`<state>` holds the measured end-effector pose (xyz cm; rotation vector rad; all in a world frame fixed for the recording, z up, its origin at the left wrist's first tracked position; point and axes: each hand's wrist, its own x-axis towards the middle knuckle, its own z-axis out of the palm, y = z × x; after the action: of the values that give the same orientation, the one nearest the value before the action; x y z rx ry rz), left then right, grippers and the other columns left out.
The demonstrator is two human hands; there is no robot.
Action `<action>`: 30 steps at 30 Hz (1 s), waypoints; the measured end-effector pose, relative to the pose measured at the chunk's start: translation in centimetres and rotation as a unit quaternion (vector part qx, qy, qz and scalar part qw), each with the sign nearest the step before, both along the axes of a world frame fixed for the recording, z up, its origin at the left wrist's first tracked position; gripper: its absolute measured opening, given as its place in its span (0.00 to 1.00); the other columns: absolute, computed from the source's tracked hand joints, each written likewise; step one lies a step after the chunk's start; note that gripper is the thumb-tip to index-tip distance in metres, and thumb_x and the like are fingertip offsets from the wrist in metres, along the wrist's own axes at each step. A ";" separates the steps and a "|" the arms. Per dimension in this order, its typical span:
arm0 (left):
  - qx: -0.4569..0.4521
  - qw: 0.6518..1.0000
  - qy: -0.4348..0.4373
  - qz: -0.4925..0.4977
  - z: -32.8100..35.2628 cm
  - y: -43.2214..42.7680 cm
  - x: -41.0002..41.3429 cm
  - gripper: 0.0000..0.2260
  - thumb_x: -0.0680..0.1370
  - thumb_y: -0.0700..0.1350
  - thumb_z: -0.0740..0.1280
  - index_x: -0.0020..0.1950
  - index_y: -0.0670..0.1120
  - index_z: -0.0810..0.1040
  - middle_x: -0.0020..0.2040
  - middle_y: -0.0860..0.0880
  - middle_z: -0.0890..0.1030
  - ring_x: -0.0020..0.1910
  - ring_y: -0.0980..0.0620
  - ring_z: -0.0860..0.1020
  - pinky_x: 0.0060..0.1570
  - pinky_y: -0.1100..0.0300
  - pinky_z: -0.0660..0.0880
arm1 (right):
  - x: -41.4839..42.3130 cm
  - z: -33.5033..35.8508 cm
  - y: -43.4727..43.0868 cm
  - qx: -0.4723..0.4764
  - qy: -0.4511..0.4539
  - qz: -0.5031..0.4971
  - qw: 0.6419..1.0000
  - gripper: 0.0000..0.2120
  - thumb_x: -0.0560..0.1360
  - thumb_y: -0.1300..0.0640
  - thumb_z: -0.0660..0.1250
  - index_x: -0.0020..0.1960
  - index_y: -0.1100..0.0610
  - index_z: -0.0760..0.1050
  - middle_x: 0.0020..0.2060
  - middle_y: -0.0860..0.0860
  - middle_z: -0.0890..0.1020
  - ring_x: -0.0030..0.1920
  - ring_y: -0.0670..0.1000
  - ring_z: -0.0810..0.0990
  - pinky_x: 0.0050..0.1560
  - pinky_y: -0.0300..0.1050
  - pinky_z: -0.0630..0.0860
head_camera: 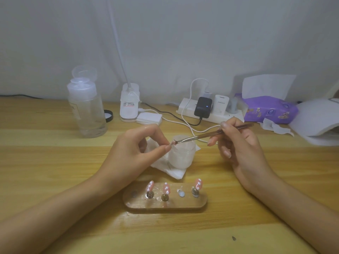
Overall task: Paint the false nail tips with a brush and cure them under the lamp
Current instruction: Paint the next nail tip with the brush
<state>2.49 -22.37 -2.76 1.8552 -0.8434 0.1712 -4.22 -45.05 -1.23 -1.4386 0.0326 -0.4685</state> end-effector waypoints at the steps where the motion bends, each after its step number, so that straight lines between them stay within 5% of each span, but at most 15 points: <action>1: -0.004 1.000 0.001 -0.003 0.0 0.0 0.0 0.05 0.73 0.52 0.73 0.40 0.53 0.80 0.36 0.42 0.78 0.30 0.48 0.66 0.32 0.61 0.66 | 0.1 0.0 -0.1 0.009 0.007 -0.009 1.000 0.13 0.81 0.57 0.61 0.37 0.52 0.68 0.31 0.55 0.83 0.22 0.46 0.62 0.23 0.34 0.60; 5: -0.013 1.000 0.008 -0.013 0.3 0.0 -0.1 0.07 0.74 0.44 0.75 0.38 0.53 0.80 0.39 0.56 0.82 0.29 0.52 0.67 0.32 0.65 0.67 | -0.1 0.1 -0.1 0.025 -0.001 -0.003 1.000 0.14 0.80 0.55 0.62 0.35 0.49 0.70 0.32 0.54 0.83 0.23 0.45 0.64 0.24 0.34 0.61; 9: -0.015 0.999 0.027 -0.013 0.2 -0.1 0.1 0.08 0.74 0.44 0.75 0.37 0.52 0.80 0.38 0.56 0.82 0.31 0.47 0.70 0.34 0.63 0.69 | -0.1 0.0 0.0 -0.010 0.005 -0.009 1.000 0.11 0.79 0.56 0.62 0.38 0.53 0.68 0.31 0.55 0.83 0.23 0.45 0.63 0.24 0.34 0.62; 14: -0.021 0.998 0.057 -0.017 0.4 -0.1 0.1 0.07 0.72 0.46 0.76 0.37 0.53 0.81 0.37 0.56 0.82 0.30 0.58 0.70 0.35 0.65 0.69 | -0.3 0.2 0.2 -0.011 -0.022 0.001 1.000 0.11 0.78 0.53 0.63 0.38 0.52 0.68 0.32 0.54 0.83 0.23 0.46 0.65 0.24 0.34 0.62; 17: -0.025 0.997 0.070 -0.015 0.4 -0.1 0.0 0.05 0.71 0.51 0.75 0.38 0.53 0.82 0.38 0.55 0.83 0.31 0.50 0.71 0.35 0.64 0.70 | -0.2 0.0 0.1 -0.029 -0.012 -0.008 0.999 0.11 0.80 0.56 0.62 0.38 0.54 0.67 0.31 0.55 0.83 0.23 0.46 0.64 0.24 0.34 0.61; 22: -0.032 0.996 0.079 -0.017 0.6 -0.2 -0.2 0.08 0.68 0.57 0.74 0.38 0.54 0.82 0.38 0.55 0.83 0.32 0.54 0.71 0.34 0.65 0.70 | -0.2 0.1 0.0 0.000 -0.021 -0.010 1.000 0.13 0.81 0.56 0.61 0.37 0.51 0.69 0.31 0.54 0.83 0.24 0.45 0.67 0.24 0.33 0.62; 26: -0.029 0.996 0.080 -0.011 0.5 -0.2 -0.1 0.07 0.69 0.55 0.75 0.38 0.54 0.83 0.38 0.54 0.84 0.33 0.44 0.72 0.35 0.63 0.70 | -0.2 -0.1 0.0 -0.024 -0.004 -0.012 1.000 0.14 0.81 0.58 0.61 0.36 0.50 0.69 0.30 0.54 0.82 0.26 0.44 0.67 0.23 0.32 0.61; 30: -0.030 0.996 0.079 -0.014 0.6 0.0 -0.1 0.04 0.71 0.49 0.76 0.39 0.51 0.83 0.39 0.55 0.84 0.31 0.58 0.70 0.33 0.67 0.68 | 0.0 0.0 -0.1 0.009 0.014 -0.034 0.999 0.14 0.81 0.60 0.60 0.37 0.52 0.67 0.28 0.54 0.81 0.24 0.44 0.64 0.23 0.34 0.58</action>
<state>2.35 -22.40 -2.17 1.7739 -0.7474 0.0313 -4.26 -45.18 -1.19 -1.4290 0.1077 -0.5026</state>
